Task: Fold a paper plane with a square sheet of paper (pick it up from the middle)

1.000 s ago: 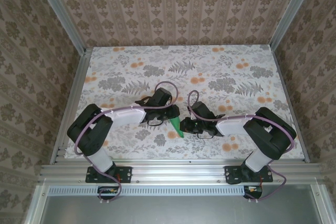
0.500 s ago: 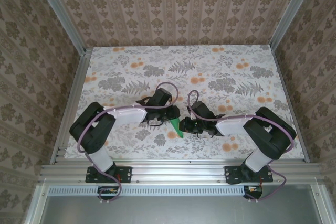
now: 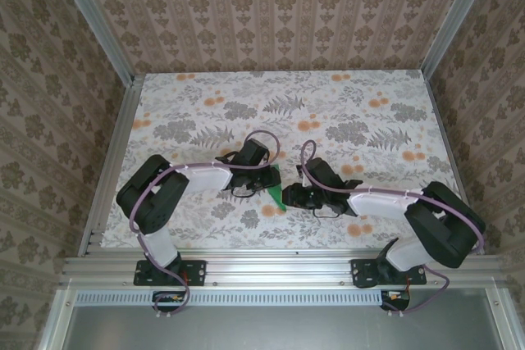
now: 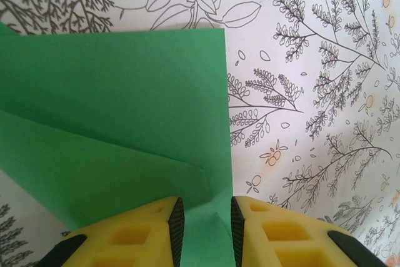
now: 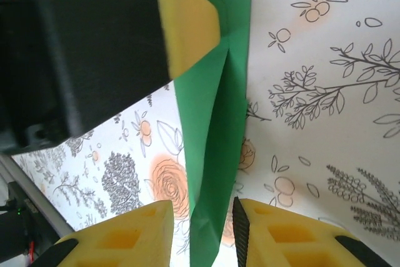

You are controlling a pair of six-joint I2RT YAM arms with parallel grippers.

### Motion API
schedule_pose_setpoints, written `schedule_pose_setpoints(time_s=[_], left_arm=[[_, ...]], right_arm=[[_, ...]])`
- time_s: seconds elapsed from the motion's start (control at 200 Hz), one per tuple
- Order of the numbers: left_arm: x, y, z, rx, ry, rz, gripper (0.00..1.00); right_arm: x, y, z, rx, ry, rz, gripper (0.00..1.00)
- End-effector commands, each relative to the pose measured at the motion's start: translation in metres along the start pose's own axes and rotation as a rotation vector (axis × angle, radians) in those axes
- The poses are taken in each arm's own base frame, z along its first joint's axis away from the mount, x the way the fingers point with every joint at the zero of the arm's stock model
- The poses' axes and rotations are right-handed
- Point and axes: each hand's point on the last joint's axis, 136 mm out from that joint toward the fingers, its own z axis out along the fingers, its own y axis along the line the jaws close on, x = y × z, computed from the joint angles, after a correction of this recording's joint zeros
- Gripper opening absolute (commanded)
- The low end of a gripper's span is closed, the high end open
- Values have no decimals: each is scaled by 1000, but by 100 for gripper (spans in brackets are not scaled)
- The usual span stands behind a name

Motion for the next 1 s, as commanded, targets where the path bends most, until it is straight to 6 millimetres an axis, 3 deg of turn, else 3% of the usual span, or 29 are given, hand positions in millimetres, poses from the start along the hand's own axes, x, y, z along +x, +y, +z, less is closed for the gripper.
schedule_pose_setpoints(time_s=[0.0,0.16,0.44,0.775,0.995], left_arm=[[8,8,3,-19,33,17,30],[10,6,2,-14,35,26,30],[10,2,-2,1,33,32,30],[9,-1,-4,7,28,30,30],[8,-2,-8,9,21,27,30]], right_arm=[[11,-5,-4,42,46,-21,32],[9,-3,1,56,66,-25,31],[6,9,4,25,75,-47,22],[19,9,14,33,131,-89,12],[15,3,7,91,98,-93,24]])
